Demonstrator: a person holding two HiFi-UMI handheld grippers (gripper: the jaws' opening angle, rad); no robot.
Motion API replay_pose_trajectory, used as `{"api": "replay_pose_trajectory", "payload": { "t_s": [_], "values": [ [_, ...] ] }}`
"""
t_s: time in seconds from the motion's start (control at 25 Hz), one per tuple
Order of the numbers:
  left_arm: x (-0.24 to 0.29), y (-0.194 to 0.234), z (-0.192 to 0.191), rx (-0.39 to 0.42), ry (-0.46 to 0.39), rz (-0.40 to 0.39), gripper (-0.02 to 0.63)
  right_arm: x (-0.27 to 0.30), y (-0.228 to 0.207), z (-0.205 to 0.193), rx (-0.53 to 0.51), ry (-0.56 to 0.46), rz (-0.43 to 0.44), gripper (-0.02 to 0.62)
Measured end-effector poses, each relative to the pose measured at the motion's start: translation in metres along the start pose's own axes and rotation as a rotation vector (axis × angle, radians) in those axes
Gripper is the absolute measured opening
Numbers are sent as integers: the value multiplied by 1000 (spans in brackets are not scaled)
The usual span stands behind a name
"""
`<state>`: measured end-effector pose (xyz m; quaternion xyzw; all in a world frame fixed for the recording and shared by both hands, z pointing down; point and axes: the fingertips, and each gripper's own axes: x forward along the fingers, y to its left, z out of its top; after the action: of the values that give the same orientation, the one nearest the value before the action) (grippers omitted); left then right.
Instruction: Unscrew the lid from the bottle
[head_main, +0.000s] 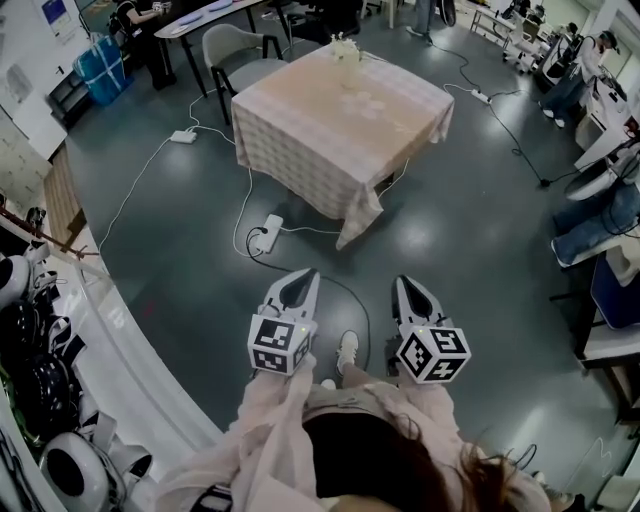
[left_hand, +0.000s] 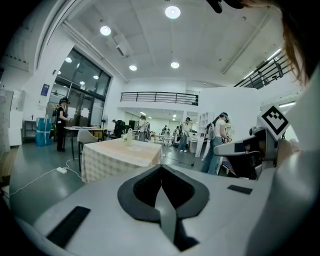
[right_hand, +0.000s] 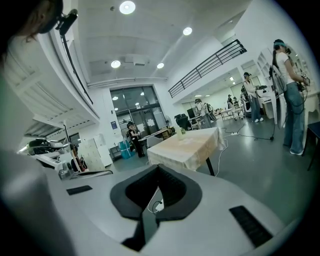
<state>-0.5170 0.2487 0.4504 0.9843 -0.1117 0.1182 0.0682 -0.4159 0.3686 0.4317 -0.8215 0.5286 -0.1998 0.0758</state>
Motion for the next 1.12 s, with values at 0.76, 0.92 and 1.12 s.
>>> {"api": "replay_pose_trajectory", "payload": {
  "t_s": [0.76, 0.92, 1.12],
  "values": [
    [109, 37, 30, -7, 11, 44, 26, 100, -61, 49, 2, 20, 37, 12],
    [126, 41, 31, -9, 7, 57, 26, 114, -72, 54, -3, 23, 50, 12],
    [141, 38, 36, -6, -9, 76, 26, 123, -87, 58, -17, 30, 63, 12]
  ]
}}
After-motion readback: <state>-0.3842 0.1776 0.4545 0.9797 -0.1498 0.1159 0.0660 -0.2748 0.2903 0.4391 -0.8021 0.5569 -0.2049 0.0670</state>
